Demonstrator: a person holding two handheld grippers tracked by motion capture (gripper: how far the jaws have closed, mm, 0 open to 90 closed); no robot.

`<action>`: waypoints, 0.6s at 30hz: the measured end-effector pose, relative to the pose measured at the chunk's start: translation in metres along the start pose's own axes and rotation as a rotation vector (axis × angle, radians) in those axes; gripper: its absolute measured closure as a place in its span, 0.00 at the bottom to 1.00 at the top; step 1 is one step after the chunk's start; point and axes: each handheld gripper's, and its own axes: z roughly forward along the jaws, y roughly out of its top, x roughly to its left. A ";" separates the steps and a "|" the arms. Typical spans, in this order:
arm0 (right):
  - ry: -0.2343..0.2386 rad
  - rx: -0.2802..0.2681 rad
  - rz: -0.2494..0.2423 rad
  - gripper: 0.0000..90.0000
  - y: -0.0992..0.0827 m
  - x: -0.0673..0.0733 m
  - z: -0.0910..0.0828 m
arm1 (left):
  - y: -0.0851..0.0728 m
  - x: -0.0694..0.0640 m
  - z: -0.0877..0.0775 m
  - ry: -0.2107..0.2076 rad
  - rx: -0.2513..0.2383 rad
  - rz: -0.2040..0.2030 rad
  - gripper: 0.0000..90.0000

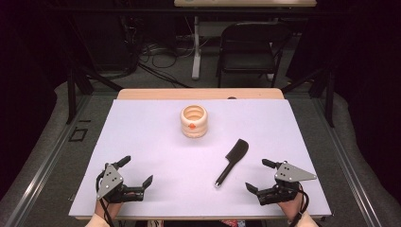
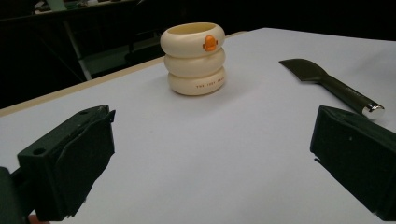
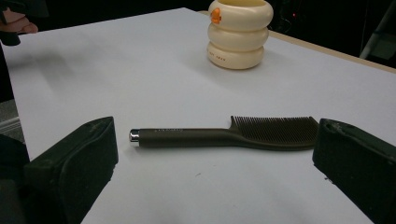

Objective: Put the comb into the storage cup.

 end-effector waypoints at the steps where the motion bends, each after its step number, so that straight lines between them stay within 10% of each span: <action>1: 0.000 0.000 0.000 0.00 0.000 0.000 0.000 | 0.000 0.000 0.000 0.000 0.000 0.000 0.00; 18: 0.000 0.041 -0.005 0.00 0.004 0.004 0.009 | 0.001 0.001 0.000 0.009 0.000 0.000 0.00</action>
